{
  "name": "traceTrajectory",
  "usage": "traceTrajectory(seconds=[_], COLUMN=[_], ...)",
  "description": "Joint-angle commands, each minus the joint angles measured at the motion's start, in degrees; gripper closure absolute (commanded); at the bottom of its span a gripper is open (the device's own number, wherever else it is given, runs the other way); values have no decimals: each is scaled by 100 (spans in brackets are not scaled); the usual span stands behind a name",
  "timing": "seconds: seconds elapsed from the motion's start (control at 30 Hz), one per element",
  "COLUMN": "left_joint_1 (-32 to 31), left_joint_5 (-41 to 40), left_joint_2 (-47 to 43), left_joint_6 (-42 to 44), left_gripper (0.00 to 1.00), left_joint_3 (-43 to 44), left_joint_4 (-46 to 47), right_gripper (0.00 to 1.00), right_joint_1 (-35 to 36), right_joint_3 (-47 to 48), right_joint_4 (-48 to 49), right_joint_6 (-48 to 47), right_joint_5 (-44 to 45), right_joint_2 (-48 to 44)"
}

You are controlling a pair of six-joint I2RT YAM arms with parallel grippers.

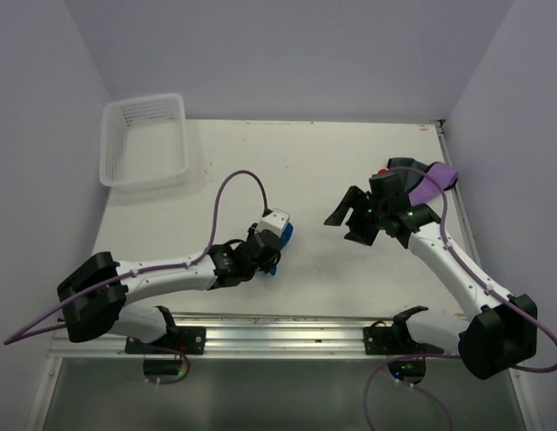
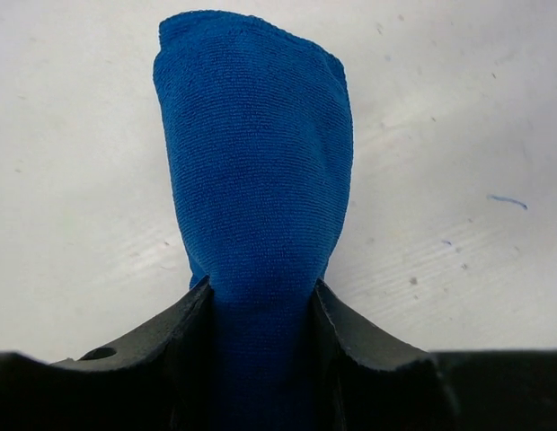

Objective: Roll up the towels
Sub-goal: Place the rolled towel into the container

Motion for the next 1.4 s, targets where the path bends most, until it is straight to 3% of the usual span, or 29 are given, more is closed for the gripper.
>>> traceTrajectory(seconds=[0.0,0.37,0.8,1.0,1.23,1.37], left_joint_1=[442,2681,5029,5795,6085,6130], left_joint_5=[54,527,546,739,852,976], left_joint_2=[-304,-305,1074,1927,2859,3333], left_joint_6=[619,1692,2281,2387,2440,2940], left_gripper=[100,100,100,100,100,100], left_joint_3=[562,1881,3735,4430,5037,5064], left_joint_4=[-201,-211,106,255,448,703], right_gripper=[25,25,25,25,24,23], right_joint_1=[-119,-532,-568,-568,-577,-568], right_joint_3=[-72,-28,148,-28,-63,-54], right_joint_4=[-51,-174,-428,-464,-262,-218], right_joint_6=[-242,-699,-1796,-2044,-2114,-2132], right_joint_5=[-354,-705,-1013,-1040,-750,-654], right_joint_2=[-163,-216,-699,-945,-928,-875])
